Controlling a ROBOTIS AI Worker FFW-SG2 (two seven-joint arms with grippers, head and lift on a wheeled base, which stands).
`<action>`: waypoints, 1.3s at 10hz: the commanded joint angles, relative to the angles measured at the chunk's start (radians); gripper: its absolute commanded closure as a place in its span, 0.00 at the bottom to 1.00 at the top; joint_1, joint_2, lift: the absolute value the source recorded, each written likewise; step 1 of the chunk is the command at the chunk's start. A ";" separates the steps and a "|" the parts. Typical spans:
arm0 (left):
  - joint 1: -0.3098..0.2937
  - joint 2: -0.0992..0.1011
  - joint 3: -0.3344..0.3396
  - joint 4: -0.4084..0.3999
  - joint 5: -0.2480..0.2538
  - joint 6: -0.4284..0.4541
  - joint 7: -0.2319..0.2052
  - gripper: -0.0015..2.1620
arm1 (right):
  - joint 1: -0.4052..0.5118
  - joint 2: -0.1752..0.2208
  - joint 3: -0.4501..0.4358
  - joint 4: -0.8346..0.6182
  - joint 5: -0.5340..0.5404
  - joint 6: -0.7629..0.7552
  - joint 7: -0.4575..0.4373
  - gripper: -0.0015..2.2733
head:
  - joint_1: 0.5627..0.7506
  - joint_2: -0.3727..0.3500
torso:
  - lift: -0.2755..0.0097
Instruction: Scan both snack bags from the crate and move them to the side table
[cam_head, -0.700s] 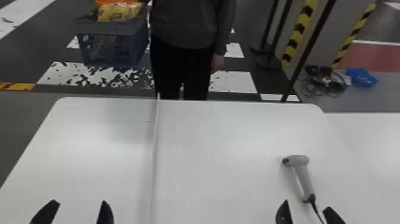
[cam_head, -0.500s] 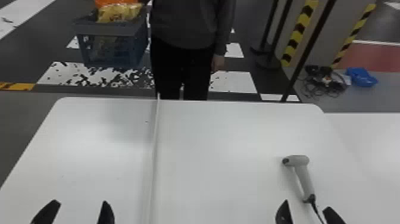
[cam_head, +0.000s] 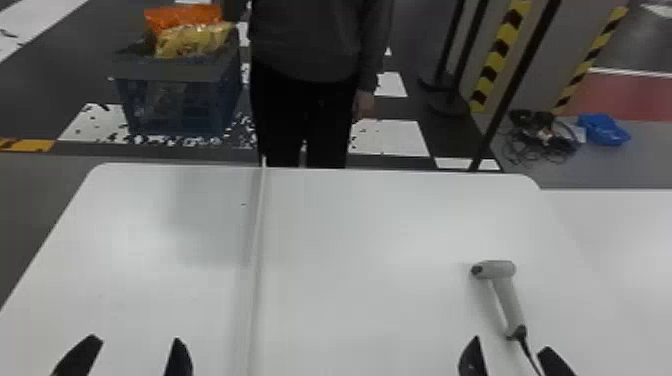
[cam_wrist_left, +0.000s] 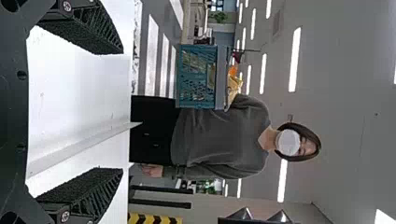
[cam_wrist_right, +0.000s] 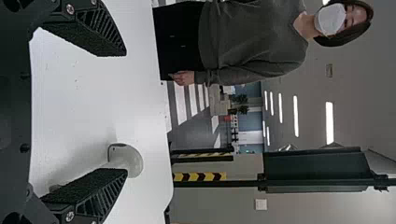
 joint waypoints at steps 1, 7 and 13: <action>0.000 0.000 0.000 -0.001 -0.001 0.000 0.000 0.05 | 0.000 0.000 0.002 0.000 -0.001 0.000 0.000 0.05 | 0.70 0.36 | 0.62; 0.000 0.005 0.000 -0.004 0.000 0.006 -0.007 0.05 | 0.000 0.000 0.007 0.000 0.008 -0.003 0.000 0.05 | 0.70 0.37 | 0.62; 0.000 0.005 0.000 0.003 0.000 -0.031 -0.013 0.04 | 0.000 0.002 0.013 0.008 0.013 -0.058 -0.002 0.05 | 0.70 0.37 | 0.62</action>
